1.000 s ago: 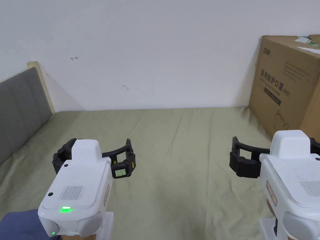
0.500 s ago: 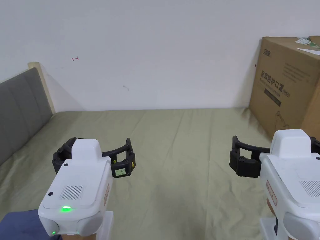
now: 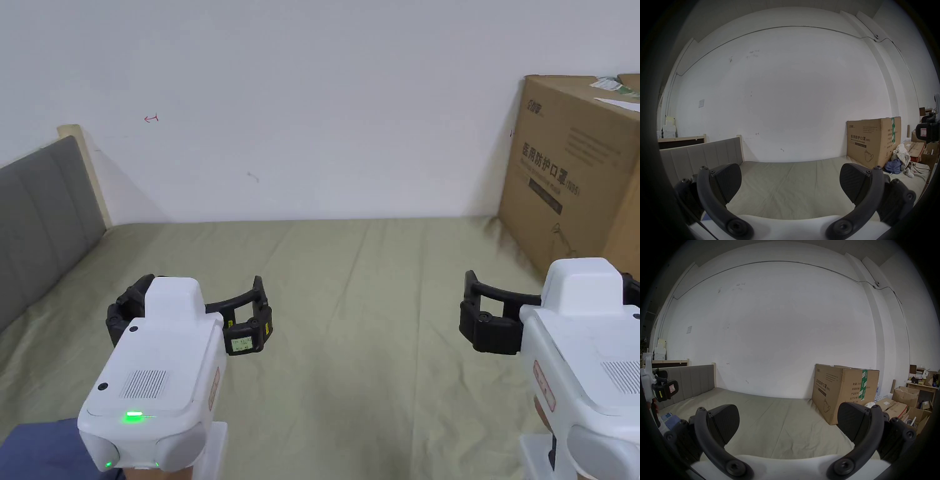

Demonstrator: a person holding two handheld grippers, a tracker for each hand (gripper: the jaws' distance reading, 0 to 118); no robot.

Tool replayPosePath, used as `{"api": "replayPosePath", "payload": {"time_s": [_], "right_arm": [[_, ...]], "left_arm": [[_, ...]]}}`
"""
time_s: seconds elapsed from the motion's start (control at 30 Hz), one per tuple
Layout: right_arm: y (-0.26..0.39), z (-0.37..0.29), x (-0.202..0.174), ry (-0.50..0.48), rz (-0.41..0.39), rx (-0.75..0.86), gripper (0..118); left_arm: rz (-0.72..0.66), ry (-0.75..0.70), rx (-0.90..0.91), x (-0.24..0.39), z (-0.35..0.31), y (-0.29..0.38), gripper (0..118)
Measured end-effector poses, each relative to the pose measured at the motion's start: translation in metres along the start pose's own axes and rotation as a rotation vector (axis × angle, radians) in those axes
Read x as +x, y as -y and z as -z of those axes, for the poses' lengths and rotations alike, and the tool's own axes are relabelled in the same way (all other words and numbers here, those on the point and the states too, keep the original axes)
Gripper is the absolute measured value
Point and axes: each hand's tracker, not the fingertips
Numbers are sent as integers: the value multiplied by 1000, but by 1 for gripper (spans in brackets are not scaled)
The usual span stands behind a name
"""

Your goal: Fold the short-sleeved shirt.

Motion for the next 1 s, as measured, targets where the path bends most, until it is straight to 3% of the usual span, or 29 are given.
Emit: {"api": "replayPosePath", "payload": {"time_s": [0.73, 1.0], "right_arm": [[0, 0, 1, -2, 6, -9, 118], [-4, 9, -1, 19, 63, -111, 118]], "left_arm": [[-2, -1, 10, 1, -1, -2, 118], [-7, 1, 11, -1, -2, -3, 118]]}}
